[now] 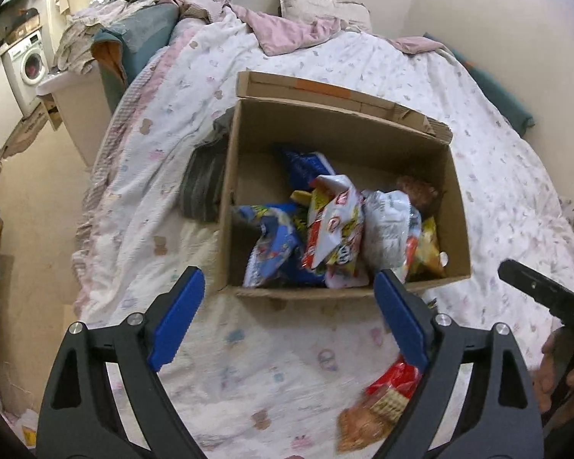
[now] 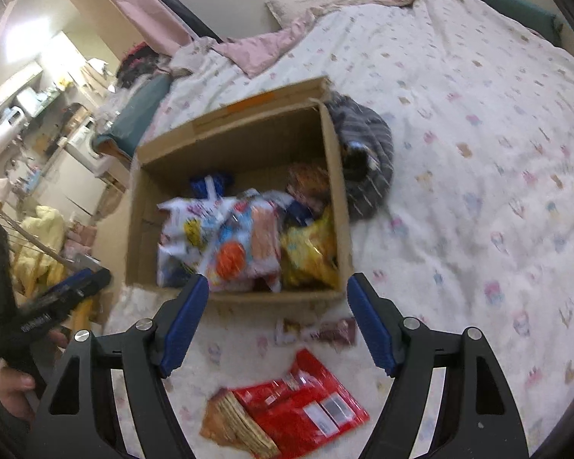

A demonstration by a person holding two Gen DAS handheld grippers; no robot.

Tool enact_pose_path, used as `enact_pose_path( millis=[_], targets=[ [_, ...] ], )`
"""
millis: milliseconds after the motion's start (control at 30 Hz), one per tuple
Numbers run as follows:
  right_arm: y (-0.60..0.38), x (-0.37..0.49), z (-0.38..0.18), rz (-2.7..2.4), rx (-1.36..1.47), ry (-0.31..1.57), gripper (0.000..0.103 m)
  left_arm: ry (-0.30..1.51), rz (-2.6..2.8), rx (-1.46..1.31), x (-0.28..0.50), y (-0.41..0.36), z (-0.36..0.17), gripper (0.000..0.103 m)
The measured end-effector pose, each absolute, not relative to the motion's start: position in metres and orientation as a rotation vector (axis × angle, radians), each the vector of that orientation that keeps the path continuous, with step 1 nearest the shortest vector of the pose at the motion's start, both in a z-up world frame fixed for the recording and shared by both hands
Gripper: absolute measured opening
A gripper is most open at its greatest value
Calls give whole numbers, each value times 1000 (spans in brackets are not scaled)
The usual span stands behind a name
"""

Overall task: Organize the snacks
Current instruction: 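Move both tools back toward the red packets on the duvet, then grasp the red snack packet with the right tool while the left tool grasps a wafer bar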

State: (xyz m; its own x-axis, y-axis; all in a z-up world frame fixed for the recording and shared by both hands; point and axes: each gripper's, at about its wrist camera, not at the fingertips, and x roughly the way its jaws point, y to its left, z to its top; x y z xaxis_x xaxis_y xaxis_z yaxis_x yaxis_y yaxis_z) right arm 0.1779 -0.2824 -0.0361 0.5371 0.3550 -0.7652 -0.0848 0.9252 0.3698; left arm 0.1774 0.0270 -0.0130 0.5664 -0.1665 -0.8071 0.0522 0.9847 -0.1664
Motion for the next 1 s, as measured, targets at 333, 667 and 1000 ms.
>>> enact_pose_path(
  millis=[333, 667, 1000],
  targets=[
    [-295, 151, -70, 289, 347, 1105, 77, 1023, -74, -157, 153, 46, -29, 88],
    [-273, 151, -126, 302, 240, 1357, 78, 1060, -84, -154, 147, 30, -42, 88],
    [-223, 155, -167, 418, 30, 1504, 103, 1084, -91, -174, 146, 37, -48, 88]
  ],
)
